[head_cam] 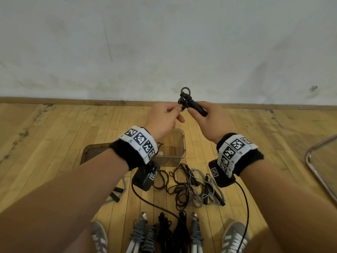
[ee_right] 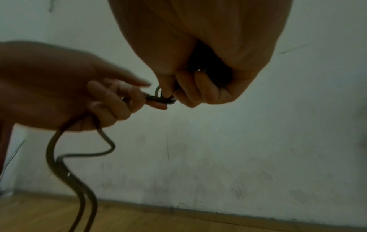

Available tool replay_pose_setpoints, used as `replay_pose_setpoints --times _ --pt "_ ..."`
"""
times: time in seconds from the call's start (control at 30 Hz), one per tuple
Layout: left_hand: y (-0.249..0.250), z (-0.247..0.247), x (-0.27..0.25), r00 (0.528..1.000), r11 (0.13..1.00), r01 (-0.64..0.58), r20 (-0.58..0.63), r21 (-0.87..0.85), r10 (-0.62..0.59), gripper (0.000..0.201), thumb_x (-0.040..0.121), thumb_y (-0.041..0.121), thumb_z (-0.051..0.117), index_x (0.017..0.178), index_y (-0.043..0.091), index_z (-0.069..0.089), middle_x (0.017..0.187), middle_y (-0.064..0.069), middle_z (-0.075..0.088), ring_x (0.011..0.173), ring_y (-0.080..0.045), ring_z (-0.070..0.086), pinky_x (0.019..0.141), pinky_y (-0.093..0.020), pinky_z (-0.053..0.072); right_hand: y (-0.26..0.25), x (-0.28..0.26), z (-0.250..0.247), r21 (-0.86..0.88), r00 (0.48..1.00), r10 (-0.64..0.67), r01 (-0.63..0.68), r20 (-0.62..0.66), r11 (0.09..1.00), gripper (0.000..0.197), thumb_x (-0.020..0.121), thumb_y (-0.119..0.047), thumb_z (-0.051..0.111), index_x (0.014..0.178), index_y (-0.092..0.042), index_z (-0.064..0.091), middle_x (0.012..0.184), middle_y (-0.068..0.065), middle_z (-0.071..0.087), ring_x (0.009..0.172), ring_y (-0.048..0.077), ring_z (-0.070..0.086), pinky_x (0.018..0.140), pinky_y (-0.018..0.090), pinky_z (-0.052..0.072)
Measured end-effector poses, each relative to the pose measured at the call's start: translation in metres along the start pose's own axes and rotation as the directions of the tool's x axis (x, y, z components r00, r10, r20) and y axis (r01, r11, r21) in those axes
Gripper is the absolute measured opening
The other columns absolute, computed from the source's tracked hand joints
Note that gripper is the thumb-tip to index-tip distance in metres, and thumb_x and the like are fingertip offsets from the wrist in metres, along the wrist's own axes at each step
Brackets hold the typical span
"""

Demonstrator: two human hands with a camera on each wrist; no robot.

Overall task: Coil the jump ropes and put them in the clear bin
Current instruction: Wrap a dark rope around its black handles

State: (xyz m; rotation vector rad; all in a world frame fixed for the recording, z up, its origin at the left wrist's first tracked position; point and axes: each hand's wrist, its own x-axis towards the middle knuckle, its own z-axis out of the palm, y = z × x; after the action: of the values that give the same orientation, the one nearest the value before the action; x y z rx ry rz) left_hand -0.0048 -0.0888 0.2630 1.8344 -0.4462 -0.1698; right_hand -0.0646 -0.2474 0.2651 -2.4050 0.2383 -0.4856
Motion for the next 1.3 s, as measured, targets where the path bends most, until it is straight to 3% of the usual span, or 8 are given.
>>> replay_pose_setpoints --times 0.2,0.37,0.53,0.63,0.73,0.9,1.1,1.3 --pt "0.009 0.003 -0.002 0.988 0.971 0.119 -0.071 -0.209 -0.137 0.044 0.093 0.06 0.064 0.09 0.02 0.08 0.077 0.002 0.079 0.065 -0.024 0.073 0.06 -0.026 0.052 -0.003 -0.006 0.014 -0.225 0.991 -0.133 0.122 -0.034 0.967 0.037 0.104 -0.043 0.048 0.141 -0.041 0.054 0.092 -0.008 0.07 0.075 0.014 0.062 0.061 0.032 0.049" --pt "0.005 -0.003 0.007 0.969 0.951 0.167 -0.134 -0.261 -0.207 0.046 0.09 0.06 0.068 0.084 0.017 0.08 0.076 0.0 0.079 0.064 -0.019 0.071 0.07 -0.031 0.05 -0.009 -0.007 0.016 -0.357 0.969 -0.235 0.247 0.077 0.901 0.058 0.105 -0.041 0.047 0.159 -0.038 0.026 0.104 -0.001 0.057 0.078 0.015 0.052 0.055 0.025 0.037" --pt "0.001 -0.005 0.013 0.979 0.958 0.132 -0.118 -0.254 -0.166 0.044 0.1 0.049 0.06 0.092 0.01 0.079 0.068 0.002 0.072 0.051 -0.007 0.06 0.062 -0.024 0.043 -0.011 -0.01 0.016 0.155 0.985 -0.111 0.09 0.131 0.984 0.063 0.098 -0.033 0.064 0.155 -0.026 0.038 0.118 0.0 0.065 0.085 0.017 0.069 0.079 0.034 0.059" --pt "-0.003 -0.006 0.015 0.978 0.95 0.132 -0.118 -0.282 -0.171 0.048 0.104 0.044 0.054 0.096 0.001 0.075 0.066 0.002 0.065 0.052 -0.007 0.059 0.052 -0.017 0.039 -0.018 -0.008 0.005 0.596 0.944 0.089 -0.271 0.317 0.756 0.056 0.098 -0.021 0.067 0.15 -0.023 0.045 0.101 0.01 0.074 0.071 0.023 0.075 0.069 0.032 0.063" --pt "-0.002 -0.007 0.013 0.988 0.942 0.129 -0.044 -0.311 -0.149 0.04 0.108 0.04 0.048 0.096 0.01 0.072 0.068 0.003 0.064 0.057 -0.006 0.06 0.052 -0.018 0.038 -0.017 -0.006 0.001 0.675 0.91 0.082 -0.359 0.406 0.645 0.043 0.103 -0.023 0.059 0.145 -0.024 0.05 0.082 0.007 0.072 0.067 0.018 0.07 0.066 0.031 0.059" --pt "-0.002 -0.008 0.011 0.985 0.935 0.165 0.093 -0.316 -0.142 0.041 0.106 0.054 0.041 0.116 0.027 0.071 0.092 0.0 0.076 0.076 -0.012 0.068 0.076 -0.033 0.048 -0.012 -0.004 0.002 0.625 0.961 0.01 -0.188 0.278 0.758 0.039 0.105 -0.019 0.055 0.143 -0.027 0.053 0.066 -0.004 0.055 0.055 0.01 0.049 0.053 0.023 0.043" --pt "-0.003 -0.011 0.011 0.978 0.936 0.207 0.077 -0.286 -0.193 0.032 0.101 0.037 0.062 0.11 0.007 0.07 0.076 -0.001 0.065 0.059 -0.01 0.062 0.067 -0.031 0.055 -0.011 -0.005 -0.005 0.418 0.992 -0.036 -0.018 0.121 0.908 0.044 0.104 -0.019 0.057 0.147 -0.023 0.05 0.071 -0.005 0.06 0.053 0.0 0.053 0.054 0.017 0.047" --pt "-0.006 -0.016 0.011 0.997 0.992 0.079 0.023 -0.099 -0.077 0.025 0.099 0.031 0.067 0.098 0.006 0.066 0.06 0.006 0.067 0.078 -0.024 0.073 0.085 -0.04 0.057 -0.003 -0.003 -0.006 0.251 0.998 -0.031 0.019 0.047 0.968 0.051 0.102 -0.031 0.059 0.15 -0.027 0.043 0.086 -0.011 0.064 0.063 -0.001 0.059 0.064 0.019 0.05"
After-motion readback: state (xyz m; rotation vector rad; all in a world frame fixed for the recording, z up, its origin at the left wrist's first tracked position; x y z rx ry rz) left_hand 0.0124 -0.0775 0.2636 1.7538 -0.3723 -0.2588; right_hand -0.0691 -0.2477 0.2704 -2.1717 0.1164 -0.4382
